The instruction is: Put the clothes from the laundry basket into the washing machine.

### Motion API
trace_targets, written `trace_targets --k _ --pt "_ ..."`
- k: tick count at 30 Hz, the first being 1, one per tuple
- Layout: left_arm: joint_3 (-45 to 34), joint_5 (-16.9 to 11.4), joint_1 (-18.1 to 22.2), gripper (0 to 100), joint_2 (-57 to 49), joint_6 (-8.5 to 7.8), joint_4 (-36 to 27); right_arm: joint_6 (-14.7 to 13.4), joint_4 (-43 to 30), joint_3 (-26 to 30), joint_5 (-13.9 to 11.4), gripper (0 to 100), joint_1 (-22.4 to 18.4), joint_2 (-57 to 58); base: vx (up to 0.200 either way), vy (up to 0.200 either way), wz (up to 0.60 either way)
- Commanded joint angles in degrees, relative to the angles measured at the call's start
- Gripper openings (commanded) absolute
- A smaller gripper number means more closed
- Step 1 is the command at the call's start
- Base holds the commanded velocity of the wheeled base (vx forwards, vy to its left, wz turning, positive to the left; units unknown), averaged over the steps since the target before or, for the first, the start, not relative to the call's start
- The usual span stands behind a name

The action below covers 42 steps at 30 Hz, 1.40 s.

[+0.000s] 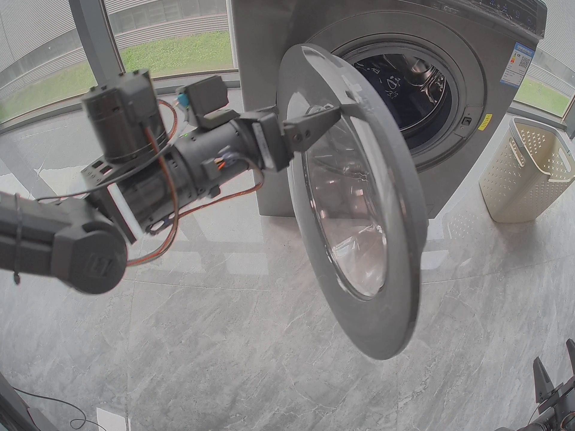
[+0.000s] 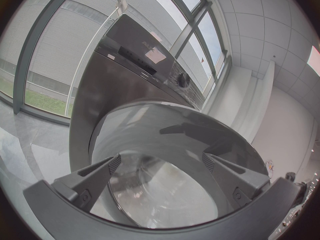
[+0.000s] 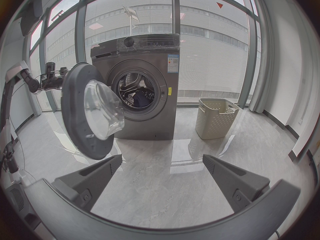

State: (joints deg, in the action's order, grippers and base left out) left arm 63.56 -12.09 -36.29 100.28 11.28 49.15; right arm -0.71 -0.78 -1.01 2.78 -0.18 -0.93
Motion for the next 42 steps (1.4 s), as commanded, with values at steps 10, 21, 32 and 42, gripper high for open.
trace_targets --k 10,21,32,42 --pt "32.15 16.66 -0.71 100 24.44 5.16 -5.91 0.0 -0.01 0.48 -0.05 100 0.01 0.93 0.0 0.0 0.0" --pt "22.13 18.68 -3.79 100 15.03 9.03 -8.9 0.0 -0.01 0.48 -0.05 100 0.01 0.93 0.0 0.0 0.0" --pt "-19.7 15.17 -11.26 100 -22.67 3.75 -9.95 0.0 -0.01 0.48 -0.05 100 0.01 0.93 0.0 0.0 0.0" --pt "-48.09 12.01 -0.18 100 -53.08 -6.27 -13.47 0.0 -0.01 0.48 0.03 100 0.01 0.93 0.0 0.0 0.0"
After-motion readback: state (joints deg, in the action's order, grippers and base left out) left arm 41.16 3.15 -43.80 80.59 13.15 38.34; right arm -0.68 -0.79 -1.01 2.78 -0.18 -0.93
